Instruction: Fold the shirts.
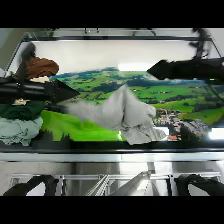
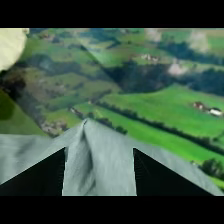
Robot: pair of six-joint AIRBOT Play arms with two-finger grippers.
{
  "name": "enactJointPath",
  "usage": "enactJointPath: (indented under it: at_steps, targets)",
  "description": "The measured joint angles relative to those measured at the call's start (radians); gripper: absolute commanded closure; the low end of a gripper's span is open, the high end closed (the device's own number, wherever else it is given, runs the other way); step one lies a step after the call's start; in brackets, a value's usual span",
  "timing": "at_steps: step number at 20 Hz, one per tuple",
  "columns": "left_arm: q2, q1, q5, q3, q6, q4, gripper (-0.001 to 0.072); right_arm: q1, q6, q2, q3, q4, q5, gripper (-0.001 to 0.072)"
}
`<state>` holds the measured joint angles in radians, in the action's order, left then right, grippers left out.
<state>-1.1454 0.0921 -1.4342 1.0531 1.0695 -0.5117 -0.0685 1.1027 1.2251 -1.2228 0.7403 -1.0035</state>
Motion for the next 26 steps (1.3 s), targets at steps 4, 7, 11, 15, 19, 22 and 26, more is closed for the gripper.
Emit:
enactJointPath:
  at_steps: [4, 7, 11, 15, 19, 22, 26]
  targets:
    - [-0.142, 0.061, -0.004, -0.039, -0.014, -0.016, -0.0002, 0.078, -0.004, 0.069, 0.008, 0.024, -0.120, 0.0361]
    - [-0.232, 0.090, -0.032, -0.048, -0.020, -0.079, -0.0002, 0.132, 0.011, 0.078, 0.082, 0.042, -0.259, 0.0422]
    - [-0.331, 0.076, -0.016, -0.052, -0.021, -0.205, -0.0002, 0.157, 0.023, 0.016, 0.316, 0.032, -0.345, 0.0338]
    - [-0.431, 0.017, 0.034, -0.051, -0.022, -0.249, 0.0000, 0.164, 0.060, -0.121, 0.575, 0.022, -0.306, 0.0107]
    - [-0.541, -0.076, 0.063, 0.003, -0.028, -0.234, 0.0705, 0.164, 0.118, -0.214, 0.752, 0.018, -0.209, 0.0107]
    - [-0.606, -0.134, 0.052, 0.074, -0.032, -0.224, 0.0706, 0.151, 0.137, -0.210, 0.811, 0.011, -0.143, 0.0110]
    - [-0.641, -0.164, -0.001, 0.149, -0.024, -0.216, 0.0706, 0.052, 0.147, -0.138, 0.835, -0.043, -0.011, 0.0266]
